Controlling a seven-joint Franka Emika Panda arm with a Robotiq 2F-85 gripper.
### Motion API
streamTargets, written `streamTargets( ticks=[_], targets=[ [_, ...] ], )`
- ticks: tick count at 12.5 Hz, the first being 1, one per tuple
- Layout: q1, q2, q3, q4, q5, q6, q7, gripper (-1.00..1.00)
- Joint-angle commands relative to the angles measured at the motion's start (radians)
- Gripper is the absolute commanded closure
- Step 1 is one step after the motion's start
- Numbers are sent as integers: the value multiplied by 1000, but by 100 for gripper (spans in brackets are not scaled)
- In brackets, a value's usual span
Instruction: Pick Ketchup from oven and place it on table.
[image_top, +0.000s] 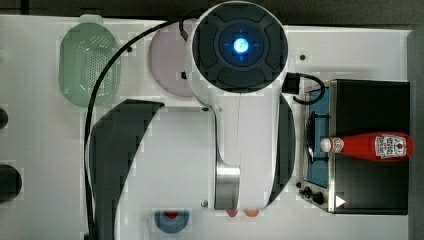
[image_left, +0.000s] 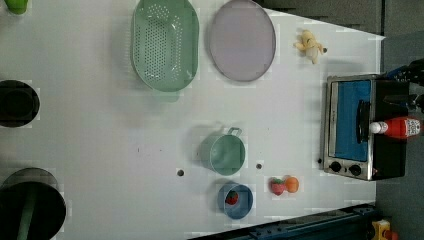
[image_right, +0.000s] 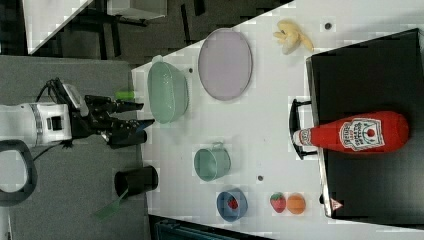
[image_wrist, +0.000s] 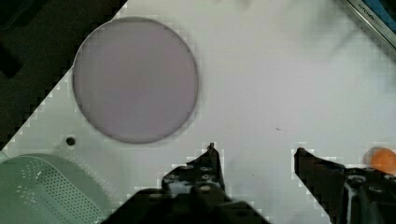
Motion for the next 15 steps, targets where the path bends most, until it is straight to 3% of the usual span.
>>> streamTargets(
  ticks=[1, 3, 7, 15],
  targets=[
    [-37, -366, -10, -181, -18, -228, -23, -58],
    [-38, -366, -13, -181, -19, -228, -23, -99],
    [-53, -356, -83, -181, -21, -227, -23, -100],
    [-75, -206, -388, -179, -21, -38, -23, -100]
  ],
)
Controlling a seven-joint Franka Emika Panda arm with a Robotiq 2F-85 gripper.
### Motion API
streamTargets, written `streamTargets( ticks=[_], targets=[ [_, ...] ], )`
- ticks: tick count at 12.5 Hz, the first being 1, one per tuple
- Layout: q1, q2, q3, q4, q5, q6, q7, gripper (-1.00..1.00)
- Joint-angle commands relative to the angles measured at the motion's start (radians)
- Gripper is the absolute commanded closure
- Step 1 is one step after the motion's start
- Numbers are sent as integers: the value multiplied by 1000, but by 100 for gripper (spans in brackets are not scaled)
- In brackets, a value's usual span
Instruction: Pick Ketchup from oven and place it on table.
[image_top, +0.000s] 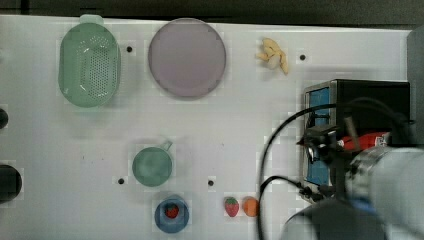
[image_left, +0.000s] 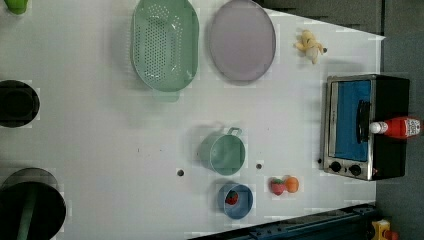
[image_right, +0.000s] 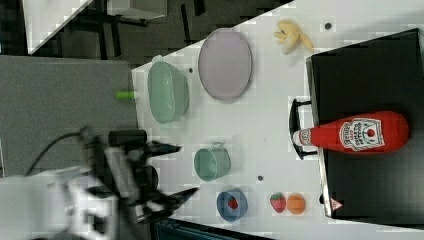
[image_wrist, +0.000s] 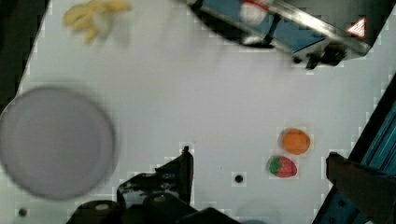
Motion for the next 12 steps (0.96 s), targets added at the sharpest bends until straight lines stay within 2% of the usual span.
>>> streamTargets(
  ticks=[1, 9, 12],
  targets=[
    [-25, 46, -90, -14, 15, 83, -23, -100],
    [-42, 348, -282, 5, 19, 438, -23, -100],
    [-52, 438, -310, 13, 102, 483, -23, -100]
  ],
)
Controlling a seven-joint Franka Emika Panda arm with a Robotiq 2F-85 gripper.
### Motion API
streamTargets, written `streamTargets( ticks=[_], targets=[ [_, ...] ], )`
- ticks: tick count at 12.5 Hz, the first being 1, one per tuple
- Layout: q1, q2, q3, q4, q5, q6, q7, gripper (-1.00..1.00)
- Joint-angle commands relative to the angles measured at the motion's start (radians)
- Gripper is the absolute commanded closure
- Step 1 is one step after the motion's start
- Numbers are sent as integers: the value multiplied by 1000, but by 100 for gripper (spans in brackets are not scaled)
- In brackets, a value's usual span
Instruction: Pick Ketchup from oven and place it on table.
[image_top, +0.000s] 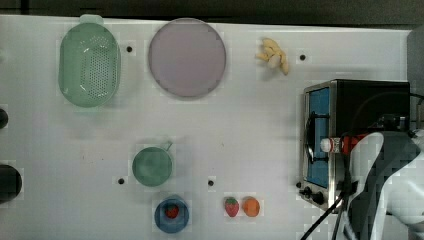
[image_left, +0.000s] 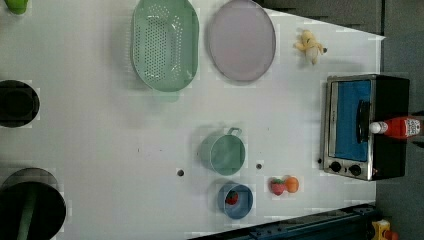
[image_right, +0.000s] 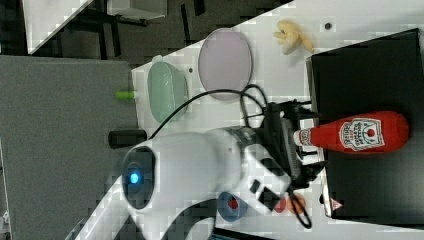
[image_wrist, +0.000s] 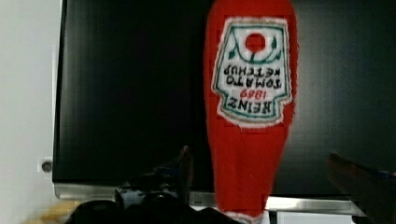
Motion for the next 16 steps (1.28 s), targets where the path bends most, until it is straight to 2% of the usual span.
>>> streamTargets(
  ticks=[1, 4, 10, 11, 13, 14, 16],
  targets=[
    [-19, 51, -43, 6, 94, 39, -22, -100],
    [-31, 111, -43, 7, 127, 128, -22, -100],
    [-41, 167, -42, 3, 131, 135, -22, -100],
    [-41, 171, -40, 3, 136, 135, -22, -92],
    [-41, 181, -39, 2, 146, 144, -22, -43],
    [-39, 178, -39, 5, 145, 145, -22, -29],
    [-38, 178, -39, 9, 145, 145, -22, -29]
  ],
)
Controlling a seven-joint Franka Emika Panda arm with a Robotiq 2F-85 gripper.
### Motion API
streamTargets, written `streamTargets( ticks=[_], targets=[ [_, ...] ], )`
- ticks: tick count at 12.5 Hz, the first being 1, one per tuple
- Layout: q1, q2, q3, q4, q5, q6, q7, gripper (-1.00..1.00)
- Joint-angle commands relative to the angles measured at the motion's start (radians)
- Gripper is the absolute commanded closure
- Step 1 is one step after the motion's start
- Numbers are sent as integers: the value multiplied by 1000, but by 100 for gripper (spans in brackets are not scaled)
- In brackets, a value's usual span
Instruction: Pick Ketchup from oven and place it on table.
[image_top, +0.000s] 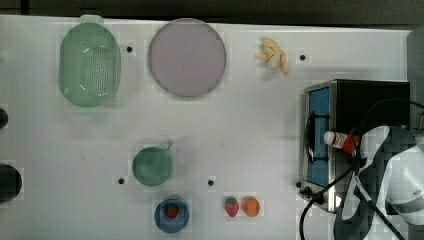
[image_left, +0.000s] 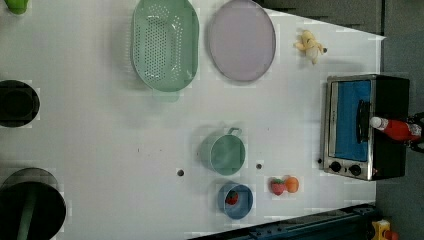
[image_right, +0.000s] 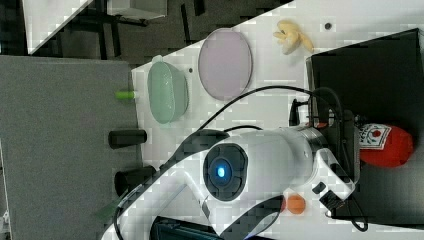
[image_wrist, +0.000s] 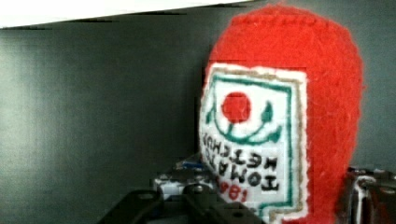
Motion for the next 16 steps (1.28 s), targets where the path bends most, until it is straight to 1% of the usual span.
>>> streamTargets(
  ticks=[1, 3, 4, 6, 9, 11, 12, 14, 16],
  targets=[
    [18, -22, 3, 26, -9, -5, -22, -29],
    [31, -56, 4, 87, -26, -21, -48, -29],
    [46, -82, 6, 132, -50, -54, -94, -29],
    [87, -140, 24, 224, -93, -191, -152, -29],
    [150, -220, 82, 339, -96, -434, -152, -29],
    [185, -271, 148, 356, -96, -540, -152, -29],
    [199, -293, 187, 354, -96, -563, -152, -29],
    [221, -320, 277, 350, -97, -570, -151, -29],
    [234, -319, 369, 345, -103, -570, -149, -29]
  ],
)
